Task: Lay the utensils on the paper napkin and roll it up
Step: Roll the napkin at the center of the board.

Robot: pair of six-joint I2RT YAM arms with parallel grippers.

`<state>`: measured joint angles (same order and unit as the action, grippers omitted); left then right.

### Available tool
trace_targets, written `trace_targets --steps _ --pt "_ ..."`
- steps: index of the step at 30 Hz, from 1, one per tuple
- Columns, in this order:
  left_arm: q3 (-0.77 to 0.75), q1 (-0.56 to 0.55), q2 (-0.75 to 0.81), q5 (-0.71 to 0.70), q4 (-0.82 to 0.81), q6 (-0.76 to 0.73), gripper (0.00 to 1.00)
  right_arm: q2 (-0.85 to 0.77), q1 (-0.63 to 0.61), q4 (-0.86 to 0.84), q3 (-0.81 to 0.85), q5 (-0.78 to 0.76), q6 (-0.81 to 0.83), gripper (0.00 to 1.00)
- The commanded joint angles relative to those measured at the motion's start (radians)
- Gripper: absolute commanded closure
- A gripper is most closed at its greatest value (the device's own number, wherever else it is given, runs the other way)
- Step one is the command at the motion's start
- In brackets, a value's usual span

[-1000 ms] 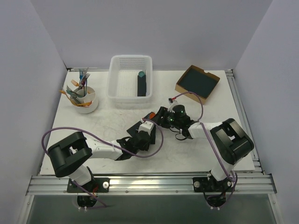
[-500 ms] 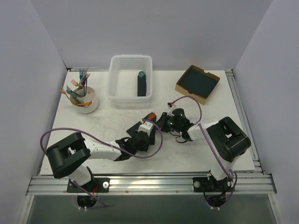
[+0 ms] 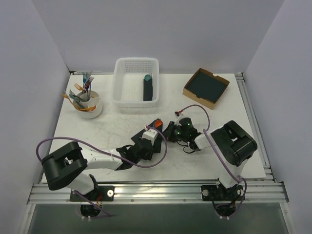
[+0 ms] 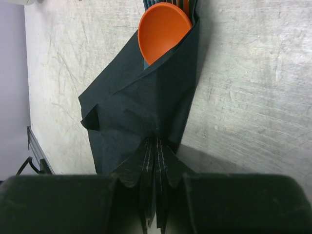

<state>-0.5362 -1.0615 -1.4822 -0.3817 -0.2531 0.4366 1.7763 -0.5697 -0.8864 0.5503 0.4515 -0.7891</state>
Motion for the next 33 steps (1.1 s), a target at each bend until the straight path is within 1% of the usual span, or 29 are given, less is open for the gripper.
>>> trace_targets --steps 1,6,11,14,16,20,25,26,27,29,31,33 --pt "0.013 -0.006 0.057 0.032 0.028 -0.007 0.58 -0.011 -0.025 -0.006 -0.03 -0.045 -0.004 1.0" --pt "0.028 -0.006 0.114 0.029 0.057 -0.009 0.58 -0.04 -0.078 0.02 -0.043 -0.114 -0.012 1.0" --pt "-0.005 -0.008 0.167 0.026 0.135 -0.004 0.52 -0.069 -0.127 0.07 -0.039 -0.22 -0.019 1.0" --pt "-0.045 -0.006 0.212 0.006 0.208 -0.002 0.49 -0.071 -0.139 0.072 -0.036 -0.237 -0.022 1.0" --pt "-0.085 -0.006 0.244 -0.025 0.29 -0.002 0.48 -0.071 -0.142 0.072 -0.036 -0.238 -0.025 1.0" --pt "-0.126 -0.008 0.28 -0.046 0.33 -0.03 0.48 -0.075 -0.148 0.075 -0.035 -0.244 -0.027 1.0" --pt "-0.173 -0.006 0.24 -0.039 0.322 -0.055 0.46 -0.077 -0.15 0.081 -0.03 -0.246 -0.027 1.0" --pt "-0.179 -0.006 0.218 -0.03 0.318 -0.055 0.45 -0.077 -0.153 0.081 -0.029 -0.246 -0.025 1.0" --pt "-0.186 -0.006 0.208 -0.025 0.308 -0.055 0.4 -0.078 -0.151 0.081 -0.03 -0.246 -0.027 1.0" --pt "-0.192 -0.008 0.171 -0.02 0.302 -0.052 0.33 -0.078 -0.151 0.081 -0.03 -0.246 -0.029 1.0" --pt "-0.192 -0.008 0.134 -0.02 0.284 -0.053 0.31 -0.077 -0.151 0.078 -0.032 -0.243 -0.03 1.0" --pt "-0.194 -0.009 0.109 -0.02 0.269 -0.055 0.31 -0.075 -0.151 0.076 -0.033 -0.243 -0.03 1.0"
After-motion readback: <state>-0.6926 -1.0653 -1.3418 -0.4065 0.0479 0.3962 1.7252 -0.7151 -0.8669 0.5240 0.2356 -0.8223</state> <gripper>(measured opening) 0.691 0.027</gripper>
